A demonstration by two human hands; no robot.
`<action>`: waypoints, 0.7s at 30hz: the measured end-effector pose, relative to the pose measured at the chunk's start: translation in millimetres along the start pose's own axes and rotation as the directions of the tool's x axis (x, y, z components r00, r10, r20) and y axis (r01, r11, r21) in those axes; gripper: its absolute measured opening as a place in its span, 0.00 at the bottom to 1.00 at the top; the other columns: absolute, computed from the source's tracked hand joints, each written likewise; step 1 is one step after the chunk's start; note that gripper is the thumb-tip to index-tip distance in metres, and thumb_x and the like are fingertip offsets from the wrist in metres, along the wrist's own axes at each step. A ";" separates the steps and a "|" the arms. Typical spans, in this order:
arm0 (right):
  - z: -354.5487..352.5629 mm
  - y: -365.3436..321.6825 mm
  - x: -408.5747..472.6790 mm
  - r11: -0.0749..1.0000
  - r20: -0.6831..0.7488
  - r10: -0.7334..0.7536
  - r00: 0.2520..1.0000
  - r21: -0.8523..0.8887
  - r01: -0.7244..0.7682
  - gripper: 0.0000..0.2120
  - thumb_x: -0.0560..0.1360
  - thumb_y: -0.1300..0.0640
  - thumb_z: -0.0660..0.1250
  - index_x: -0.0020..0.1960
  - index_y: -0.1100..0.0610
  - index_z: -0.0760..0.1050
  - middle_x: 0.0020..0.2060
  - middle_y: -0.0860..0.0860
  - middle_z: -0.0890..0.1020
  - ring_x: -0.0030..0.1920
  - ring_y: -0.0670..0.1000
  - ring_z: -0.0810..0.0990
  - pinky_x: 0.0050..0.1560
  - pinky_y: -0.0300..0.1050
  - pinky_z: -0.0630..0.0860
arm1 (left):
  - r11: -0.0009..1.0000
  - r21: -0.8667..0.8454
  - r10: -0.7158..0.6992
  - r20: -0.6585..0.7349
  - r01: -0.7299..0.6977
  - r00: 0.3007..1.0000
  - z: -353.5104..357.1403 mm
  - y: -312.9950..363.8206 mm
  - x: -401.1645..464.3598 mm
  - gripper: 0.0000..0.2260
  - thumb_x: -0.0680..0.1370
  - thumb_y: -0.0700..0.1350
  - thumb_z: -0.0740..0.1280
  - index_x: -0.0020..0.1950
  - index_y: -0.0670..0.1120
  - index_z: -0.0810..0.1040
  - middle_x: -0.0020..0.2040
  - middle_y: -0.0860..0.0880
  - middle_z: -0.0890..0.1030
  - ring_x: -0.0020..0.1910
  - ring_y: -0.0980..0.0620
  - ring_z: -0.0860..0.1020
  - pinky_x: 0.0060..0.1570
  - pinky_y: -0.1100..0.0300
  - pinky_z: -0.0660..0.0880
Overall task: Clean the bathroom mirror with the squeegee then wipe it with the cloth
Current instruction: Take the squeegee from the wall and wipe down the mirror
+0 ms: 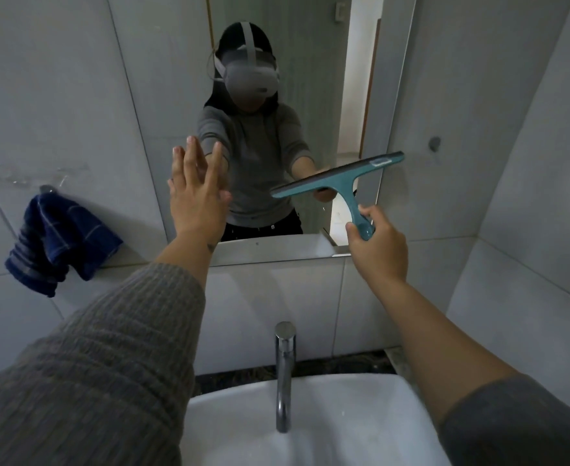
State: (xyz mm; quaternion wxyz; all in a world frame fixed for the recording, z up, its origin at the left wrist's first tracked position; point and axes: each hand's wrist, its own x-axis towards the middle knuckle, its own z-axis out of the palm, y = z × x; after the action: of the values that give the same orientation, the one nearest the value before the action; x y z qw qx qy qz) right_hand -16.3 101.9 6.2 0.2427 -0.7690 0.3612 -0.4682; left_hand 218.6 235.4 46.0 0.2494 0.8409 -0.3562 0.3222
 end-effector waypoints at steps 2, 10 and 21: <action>3.8 3.4 -5.7 0.997 -0.009 0.054 0.998 0.052 -0.054 0.12 0.76 0.53 0.66 0.58 0.53 0.74 0.50 0.54 0.83 0.42 0.54 0.78 0.40 0.42 0.71 | 1.000 0.005 0.003 0.007 -0.003 1.000 -1.2 -1.2 -0.1 0.36 0.76 0.47 0.67 0.77 0.56 0.48 0.79 0.45 0.43 0.76 0.39 0.43 0.71 0.38 0.57; 31.1 7.0 -32.2 0.946 -0.039 0.222 0.974 0.251 -0.205 0.09 0.77 0.55 0.66 0.56 0.56 0.74 0.40 0.49 0.76 0.37 0.49 0.75 0.31 0.35 0.67 | 1.000 -0.014 -0.004 0.003 0.004 1.000 -0.1 0.2 -1.7 0.36 0.77 0.43 0.65 0.77 0.56 0.48 0.78 0.45 0.42 0.76 0.40 0.42 0.68 0.38 0.63; 105.5 -12.1 -80.4 0.879 -0.002 0.237 0.971 0.425 -0.214 0.06 0.78 0.56 0.65 0.54 0.54 0.73 0.31 0.46 0.75 0.28 0.44 0.73 0.27 0.34 0.69 | 0.999 -0.019 0.039 -0.051 -0.040 0.998 -8.0 -5.1 -1.1 0.25 0.81 0.47 0.57 0.77 0.55 0.53 0.78 0.44 0.48 0.75 0.38 0.50 0.69 0.42 0.62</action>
State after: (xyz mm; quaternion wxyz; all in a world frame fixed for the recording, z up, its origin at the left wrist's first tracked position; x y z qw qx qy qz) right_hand 58.0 176.1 -75.8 0.4463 -0.6380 0.3449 -0.5242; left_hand 218.9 244.3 49.6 0.2602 0.8226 -0.3696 0.3450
